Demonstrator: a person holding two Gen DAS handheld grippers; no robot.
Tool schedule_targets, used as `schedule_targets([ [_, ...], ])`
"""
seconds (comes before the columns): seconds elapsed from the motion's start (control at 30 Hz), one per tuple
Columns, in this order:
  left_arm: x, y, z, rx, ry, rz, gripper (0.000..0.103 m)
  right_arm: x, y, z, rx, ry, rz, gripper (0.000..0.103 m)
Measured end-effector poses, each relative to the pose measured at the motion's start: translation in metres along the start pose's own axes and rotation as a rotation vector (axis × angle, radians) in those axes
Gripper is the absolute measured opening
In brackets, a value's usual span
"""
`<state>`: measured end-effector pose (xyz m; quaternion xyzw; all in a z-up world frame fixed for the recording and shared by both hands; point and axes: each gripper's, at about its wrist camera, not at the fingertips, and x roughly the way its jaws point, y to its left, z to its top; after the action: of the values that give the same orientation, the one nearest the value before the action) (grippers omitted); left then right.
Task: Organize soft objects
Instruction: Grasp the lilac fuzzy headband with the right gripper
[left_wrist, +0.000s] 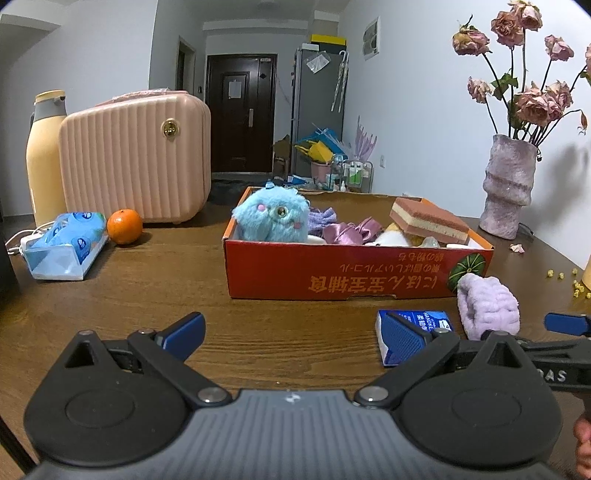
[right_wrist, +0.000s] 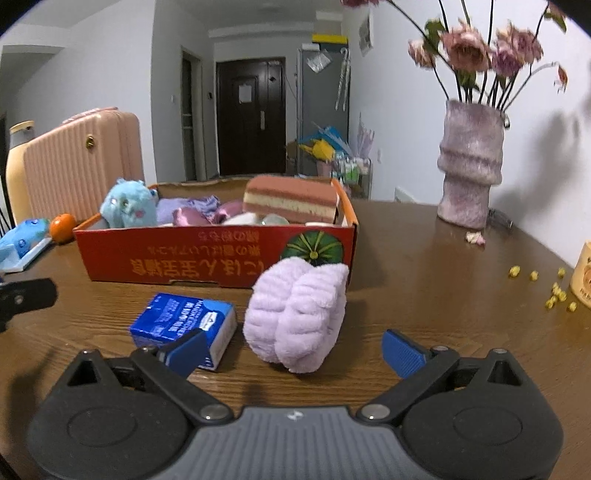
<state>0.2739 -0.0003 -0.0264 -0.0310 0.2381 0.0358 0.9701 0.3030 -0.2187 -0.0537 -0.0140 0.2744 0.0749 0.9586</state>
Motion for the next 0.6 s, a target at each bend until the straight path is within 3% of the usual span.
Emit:
schedule_targets([
  [0.17, 0.003, 0.000, -0.001, -0.001, 0.008, 0.006, 0.103, 0.017, -0.002, 0.005, 0.024, 0.031, 0.004, 0.092],
  [0.3, 0.005, 0.000, -0.001, -0.002, 0.017, 0.008, 0.103, 0.028, -0.001, 0.006, 0.019, 0.053, 0.003, 0.080],
  [0.37, 0.005, 0.000, -0.001, -0.003, 0.020, 0.009, 0.103, 0.033, 0.001, 0.006, 0.013, 0.068, 0.007, 0.074],
  [0.43, 0.006, 0.001, -0.001, -0.005, 0.021, 0.012, 0.103, 0.035, 0.001, 0.006, 0.007, 0.079, 0.010, 0.055],
  [0.6, 0.008, 0.000, -0.002, -0.002, 0.026, 0.020, 0.103, 0.033, 0.004, 0.003, -0.018, 0.069, 0.001, 0.046],
])
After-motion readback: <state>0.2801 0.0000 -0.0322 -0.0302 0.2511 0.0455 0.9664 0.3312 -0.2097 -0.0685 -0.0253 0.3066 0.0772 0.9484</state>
